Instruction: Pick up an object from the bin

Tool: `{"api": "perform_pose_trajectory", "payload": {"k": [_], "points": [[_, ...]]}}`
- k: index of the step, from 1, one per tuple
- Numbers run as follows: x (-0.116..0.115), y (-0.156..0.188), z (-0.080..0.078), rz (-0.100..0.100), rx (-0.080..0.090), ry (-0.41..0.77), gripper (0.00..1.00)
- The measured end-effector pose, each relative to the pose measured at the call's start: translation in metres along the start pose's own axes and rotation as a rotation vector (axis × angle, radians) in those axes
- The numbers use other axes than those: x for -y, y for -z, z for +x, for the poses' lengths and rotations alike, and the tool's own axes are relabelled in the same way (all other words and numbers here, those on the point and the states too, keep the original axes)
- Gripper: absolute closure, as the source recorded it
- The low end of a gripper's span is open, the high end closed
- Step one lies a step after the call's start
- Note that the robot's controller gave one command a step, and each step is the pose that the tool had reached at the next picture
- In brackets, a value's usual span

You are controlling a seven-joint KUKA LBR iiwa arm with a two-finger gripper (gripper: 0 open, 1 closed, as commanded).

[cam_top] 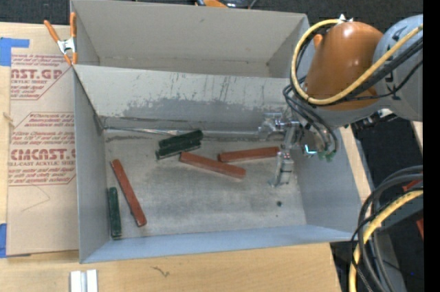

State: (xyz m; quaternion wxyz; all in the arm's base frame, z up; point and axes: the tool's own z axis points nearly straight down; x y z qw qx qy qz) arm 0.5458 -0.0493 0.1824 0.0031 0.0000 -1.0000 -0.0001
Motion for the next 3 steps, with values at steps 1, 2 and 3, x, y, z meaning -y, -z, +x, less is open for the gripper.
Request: {"api": "perform_pose_trajectory", "payload": {"k": [1,2,3], "points": [[0.000,-0.117,-0.038,0.000,0.002,0.014,0.00],[0.000,-0.112,-0.040,0.001,0.007,0.015,1.00],[0.019,0.001,-0.026,0.001,0.016,-0.036,1.00]]}}
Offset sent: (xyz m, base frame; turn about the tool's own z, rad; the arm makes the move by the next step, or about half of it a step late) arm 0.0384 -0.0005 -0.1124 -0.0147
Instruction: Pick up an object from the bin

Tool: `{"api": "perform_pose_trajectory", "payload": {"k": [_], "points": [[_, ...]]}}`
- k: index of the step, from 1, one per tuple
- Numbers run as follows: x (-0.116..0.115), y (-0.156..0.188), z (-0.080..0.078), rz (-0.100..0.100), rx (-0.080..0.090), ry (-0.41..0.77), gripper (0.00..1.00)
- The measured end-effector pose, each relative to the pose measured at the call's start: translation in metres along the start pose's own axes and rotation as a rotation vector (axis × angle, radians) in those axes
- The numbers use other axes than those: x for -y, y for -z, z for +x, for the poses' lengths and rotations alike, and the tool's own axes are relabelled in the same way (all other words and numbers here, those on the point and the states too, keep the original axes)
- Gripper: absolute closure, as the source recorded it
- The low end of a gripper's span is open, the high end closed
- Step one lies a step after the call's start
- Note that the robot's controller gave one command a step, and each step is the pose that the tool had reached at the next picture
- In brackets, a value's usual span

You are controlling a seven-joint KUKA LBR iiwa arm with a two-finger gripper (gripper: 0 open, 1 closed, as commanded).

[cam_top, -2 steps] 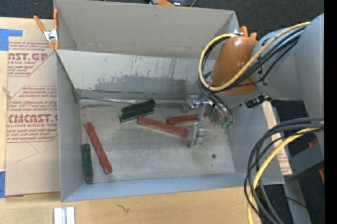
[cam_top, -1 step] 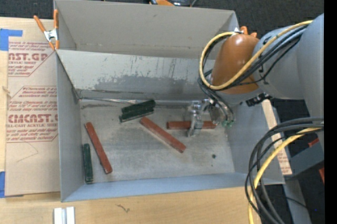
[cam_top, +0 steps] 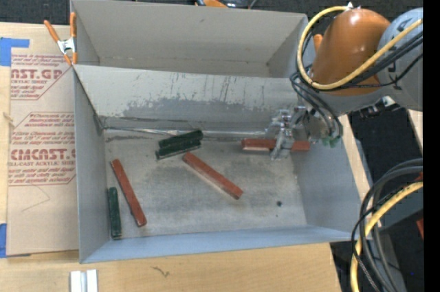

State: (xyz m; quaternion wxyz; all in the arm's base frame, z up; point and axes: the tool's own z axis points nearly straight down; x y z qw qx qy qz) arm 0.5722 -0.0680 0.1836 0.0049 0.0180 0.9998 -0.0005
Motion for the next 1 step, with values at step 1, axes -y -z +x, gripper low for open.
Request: {"api": "perform_pose_trajectory", "payload": {"k": [1], "points": [[-0.0016,0.0597,-0.0013,-0.001,0.000,-0.012,1.00]]}}
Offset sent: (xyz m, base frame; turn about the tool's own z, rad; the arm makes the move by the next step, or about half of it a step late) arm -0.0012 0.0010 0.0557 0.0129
